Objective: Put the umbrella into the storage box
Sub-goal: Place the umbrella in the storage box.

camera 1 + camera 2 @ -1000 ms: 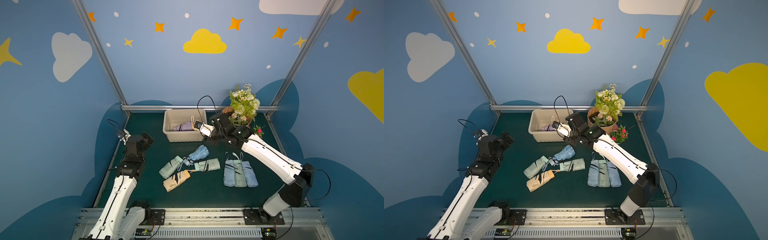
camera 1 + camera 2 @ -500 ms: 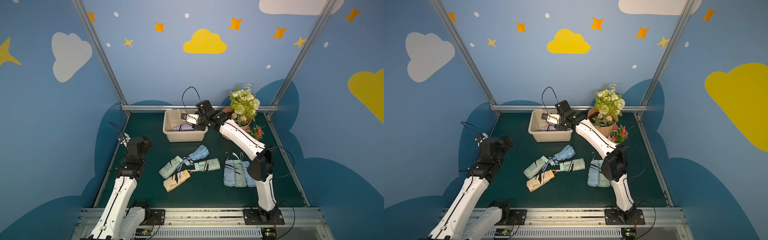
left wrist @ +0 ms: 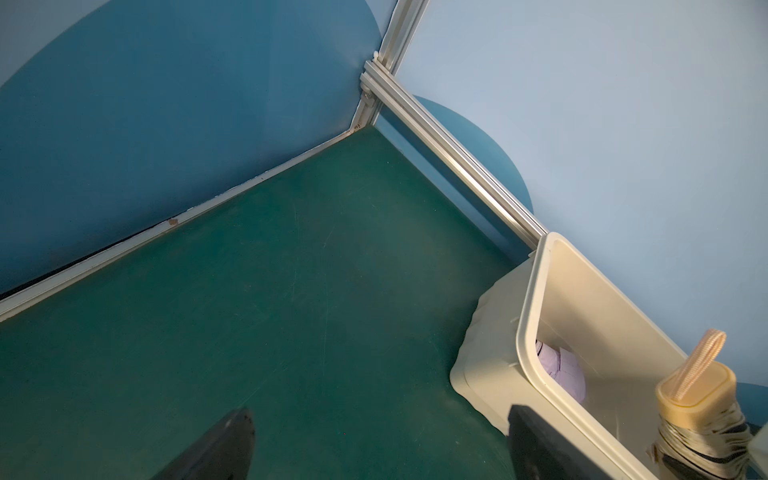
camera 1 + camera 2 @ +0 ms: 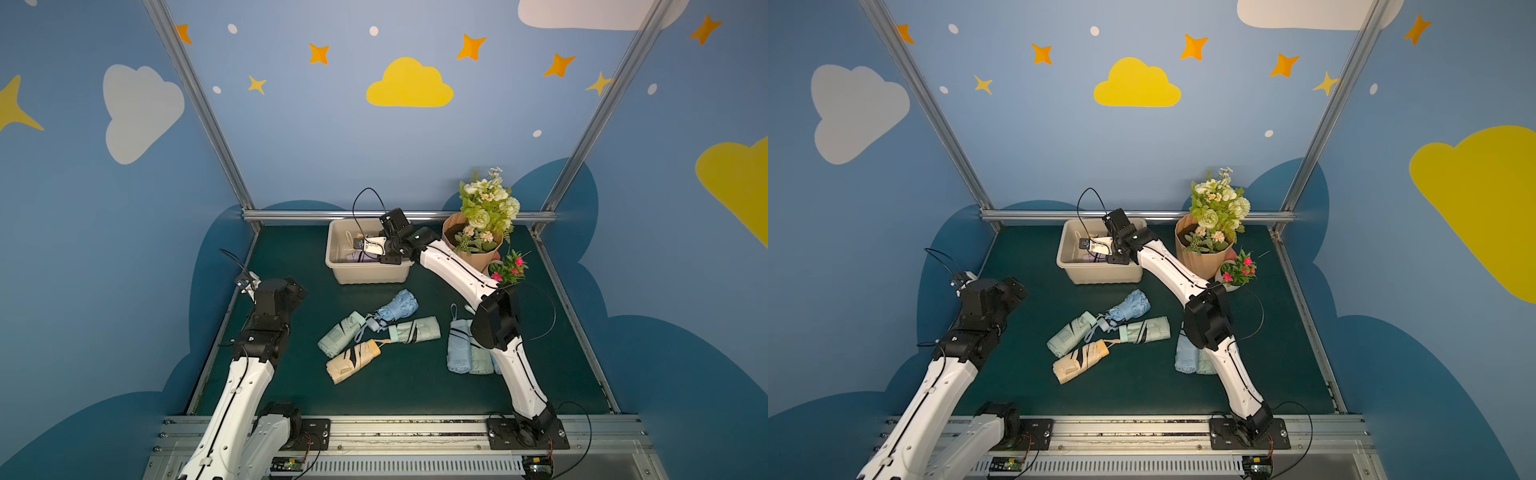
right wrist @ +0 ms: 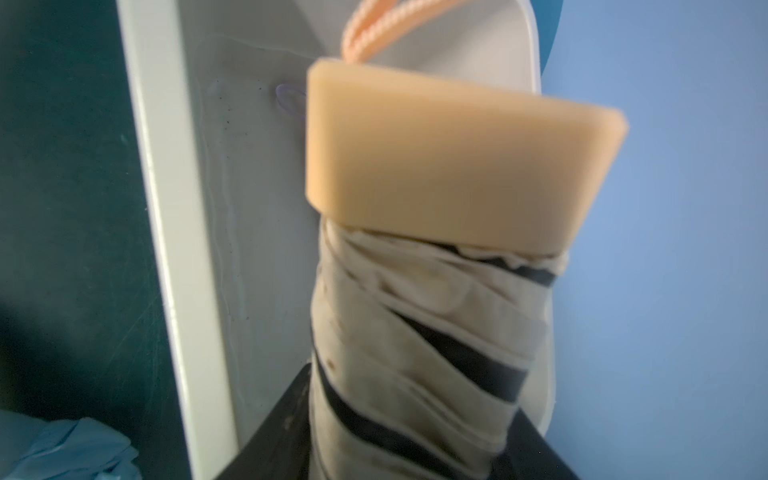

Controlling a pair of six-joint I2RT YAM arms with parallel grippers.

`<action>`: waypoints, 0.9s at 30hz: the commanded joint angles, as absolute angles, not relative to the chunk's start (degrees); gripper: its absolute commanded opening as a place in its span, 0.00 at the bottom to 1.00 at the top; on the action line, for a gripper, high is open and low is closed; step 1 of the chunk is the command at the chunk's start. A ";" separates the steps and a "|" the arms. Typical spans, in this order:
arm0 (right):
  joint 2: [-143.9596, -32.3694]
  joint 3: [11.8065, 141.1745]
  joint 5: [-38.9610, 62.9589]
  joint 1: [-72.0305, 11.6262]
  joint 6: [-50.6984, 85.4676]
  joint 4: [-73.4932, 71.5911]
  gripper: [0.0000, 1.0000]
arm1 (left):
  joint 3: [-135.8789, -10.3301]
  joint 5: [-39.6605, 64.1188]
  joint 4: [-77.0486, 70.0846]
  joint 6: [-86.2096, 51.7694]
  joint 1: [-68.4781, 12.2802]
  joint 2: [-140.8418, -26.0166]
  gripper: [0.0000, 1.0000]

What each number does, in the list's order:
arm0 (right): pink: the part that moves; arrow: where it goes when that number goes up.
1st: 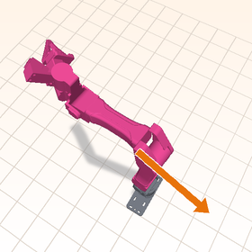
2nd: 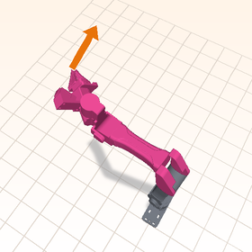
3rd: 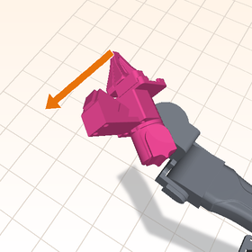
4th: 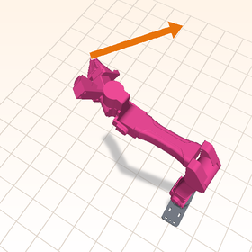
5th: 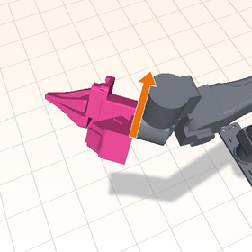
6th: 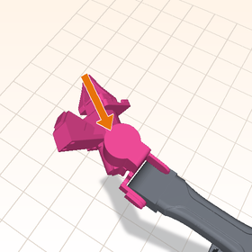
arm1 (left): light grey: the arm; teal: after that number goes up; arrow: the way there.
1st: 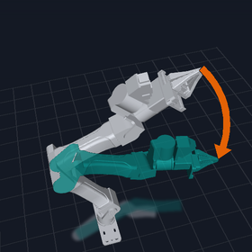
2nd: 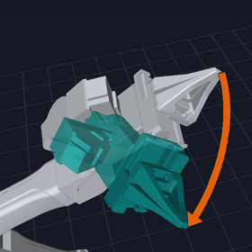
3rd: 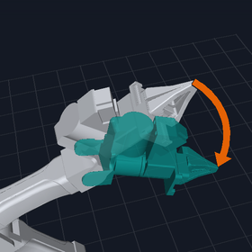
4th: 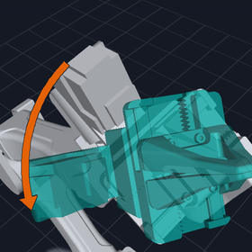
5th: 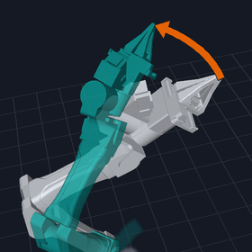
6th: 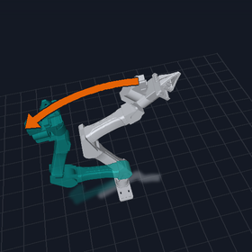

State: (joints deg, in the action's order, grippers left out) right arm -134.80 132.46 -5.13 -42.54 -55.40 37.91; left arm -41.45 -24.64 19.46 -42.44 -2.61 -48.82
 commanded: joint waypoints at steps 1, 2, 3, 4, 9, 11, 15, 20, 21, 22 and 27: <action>-136.37 134.96 -4.22 -42.14 -55.13 33.74 0.33 | -41.31 -23.83 19.62 -41.51 -2.29 -49.05 1.00; -136.78 135.09 -4.31 -42.12 -55.04 33.31 0.36 | -41.32 -23.85 19.65 -41.24 -2.31 -49.04 1.00; -137.08 135.20 -4.39 -42.05 -54.95 32.98 0.38 | -41.38 -23.82 19.70 -41.01 -2.31 -49.06 1.00; -137.45 135.26 -4.52 -42.01 -54.90 32.59 0.41 | -41.38 -23.77 19.69 -40.69 -2.30 -49.00 1.00; -138.09 135.25 -5.44 -41.88 -54.33 31.52 0.61 | -41.32 -23.97 19.69 -39.51 -2.20 -48.61 1.00; -137.52 134.51 -5.86 -41.95 -54.37 30.50 0.69 | -41.11 -24.17 19.36 -39.55 -2.20 -48.54 1.00; -136.57 134.29 -6.54 -42.34 -55.23 28.30 0.81 | -40.65 -23.92 18.79 -39.68 -2.20 -48.31 1.00; -134.55 134.52 -7.27 -42.93 -56.92 27.36 0.91 | -40.49 -23.58 17.29 -35.78 -2.15 -47.64 1.00; -134.04 134.48 -7.37 -43.13 -56.95 27.51 0.91 | -40.51 -23.16 16.66 -34.10 -2.16 -47.55 1.00; -133.05 134.41 -7.39 -43.23 -56.57 27.68 0.91 | -40.70 -22.26 15.91 -32.00 -2.13 -47.60 1.00; -125.28 128.51 -6.81 -44.78 -50.71 24.43 0.91 | -42.66 -15.07 13.06 -19.24 -2.12 -49.21 1.00</action>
State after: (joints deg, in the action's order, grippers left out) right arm -133.34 130.85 -7.03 -43.53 -54.85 28.34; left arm -40.97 -20.16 16.21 -28.64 -2.26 -48.51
